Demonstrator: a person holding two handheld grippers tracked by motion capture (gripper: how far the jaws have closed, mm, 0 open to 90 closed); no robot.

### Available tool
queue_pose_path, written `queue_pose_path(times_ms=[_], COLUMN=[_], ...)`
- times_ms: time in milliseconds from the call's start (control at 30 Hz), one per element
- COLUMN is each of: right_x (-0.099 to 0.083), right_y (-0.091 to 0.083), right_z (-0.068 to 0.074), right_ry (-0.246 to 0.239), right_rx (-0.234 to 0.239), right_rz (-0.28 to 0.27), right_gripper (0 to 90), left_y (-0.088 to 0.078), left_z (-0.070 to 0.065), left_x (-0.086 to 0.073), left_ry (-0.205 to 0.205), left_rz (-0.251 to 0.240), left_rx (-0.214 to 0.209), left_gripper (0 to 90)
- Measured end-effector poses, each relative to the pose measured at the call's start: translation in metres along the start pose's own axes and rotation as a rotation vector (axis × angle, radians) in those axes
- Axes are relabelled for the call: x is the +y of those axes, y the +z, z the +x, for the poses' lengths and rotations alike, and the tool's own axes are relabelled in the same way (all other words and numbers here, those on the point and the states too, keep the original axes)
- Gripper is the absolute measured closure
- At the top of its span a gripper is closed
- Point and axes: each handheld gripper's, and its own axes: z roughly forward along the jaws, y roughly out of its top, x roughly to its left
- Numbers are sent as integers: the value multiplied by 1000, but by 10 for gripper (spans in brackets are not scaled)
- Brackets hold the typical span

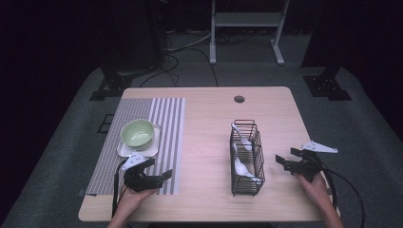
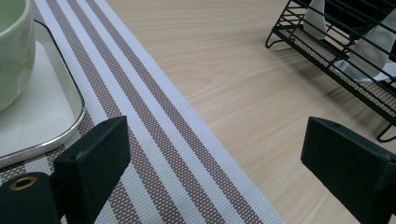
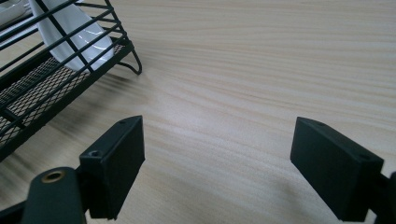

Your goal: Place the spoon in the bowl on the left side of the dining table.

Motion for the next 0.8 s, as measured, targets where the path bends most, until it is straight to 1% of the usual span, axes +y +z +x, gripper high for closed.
queue_pose_path(times_ms=[133, 267, 467, 533, 700, 800], right_x=[0, 0, 0, 0, 0, 0], right_y=[0, -1, 0, 0, 0, 0], right_z=[0, 0, 0, 0, 1, 0], right_ry=[3, 3, 0, -3, -4, -1], right_rx=[2, 2, -3, -6, -12, -12], right_rz=[-2, -7, -4, 0, 1, 1], right_gripper=[165, 165, 165, 165, 165, 165], left_y=[0, 0, 1, 2, 4, 6], left_z=[-1, -2, -6, -8, -12, -16], left_x=[1, 2, 4, 5, 8, 9], left_ry=[-8, -16, -11, -6, -11, -1], left_rz=[-8, -24, -33, -31, -42, -41], left_rx=[-2, -18, -34, -46, -58, -66], left_gripper=[72, 73, 73, 73, 72, 73])
